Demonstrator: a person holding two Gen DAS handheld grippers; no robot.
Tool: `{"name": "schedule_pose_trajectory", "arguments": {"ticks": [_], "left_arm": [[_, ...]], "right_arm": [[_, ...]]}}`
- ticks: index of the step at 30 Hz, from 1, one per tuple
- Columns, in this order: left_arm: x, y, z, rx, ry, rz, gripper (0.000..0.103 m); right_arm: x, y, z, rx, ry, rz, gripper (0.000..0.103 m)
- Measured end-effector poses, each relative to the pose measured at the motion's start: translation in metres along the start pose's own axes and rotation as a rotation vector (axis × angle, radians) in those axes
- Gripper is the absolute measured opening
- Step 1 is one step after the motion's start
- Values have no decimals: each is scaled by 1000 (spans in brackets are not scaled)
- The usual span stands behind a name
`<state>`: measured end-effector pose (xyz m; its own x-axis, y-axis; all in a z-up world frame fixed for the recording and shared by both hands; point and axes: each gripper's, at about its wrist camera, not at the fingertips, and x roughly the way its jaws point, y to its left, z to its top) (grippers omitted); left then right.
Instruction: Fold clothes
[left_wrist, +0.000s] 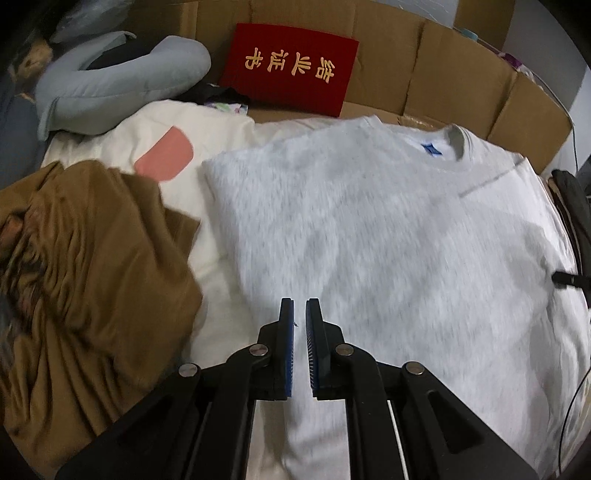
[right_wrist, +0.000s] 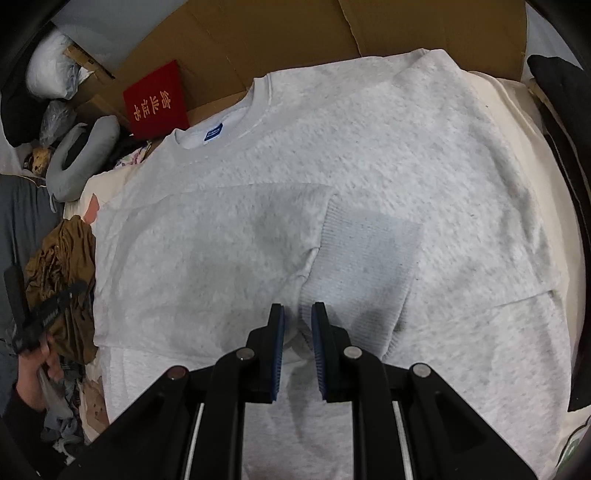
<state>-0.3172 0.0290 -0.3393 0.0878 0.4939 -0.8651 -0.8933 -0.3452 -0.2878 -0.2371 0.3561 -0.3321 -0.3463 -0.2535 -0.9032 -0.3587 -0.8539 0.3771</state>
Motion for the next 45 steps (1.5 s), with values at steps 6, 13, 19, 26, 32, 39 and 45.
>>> {"name": "schedule_pose_trajectory", "arguments": {"ticks": [6, 13, 19, 26, 32, 39, 45], "left_arm": [[30, 15, 27, -28, 11, 13, 9], [63, 36, 59, -74, 60, 35, 9], [76, 55, 81, -112, 86, 79, 9], [88, 62, 93, -149, 141, 108, 9], [58, 42, 84, -101, 138, 63, 11], [8, 27, 56, -137, 174, 33, 12], [-46, 1, 41, -125, 197, 14, 45]], "right_arm": [[10, 5, 0, -41, 14, -27, 14], [12, -1, -5, -33, 8, -5, 14], [12, -3, -7, -39, 10, -2, 14], [13, -5, -8, -59, 15, -11, 14], [17, 6, -3, -133, 59, -62, 14], [26, 17, 20, -166, 262, -114, 18], [6, 26, 26, -287, 341, -218, 46]]}}
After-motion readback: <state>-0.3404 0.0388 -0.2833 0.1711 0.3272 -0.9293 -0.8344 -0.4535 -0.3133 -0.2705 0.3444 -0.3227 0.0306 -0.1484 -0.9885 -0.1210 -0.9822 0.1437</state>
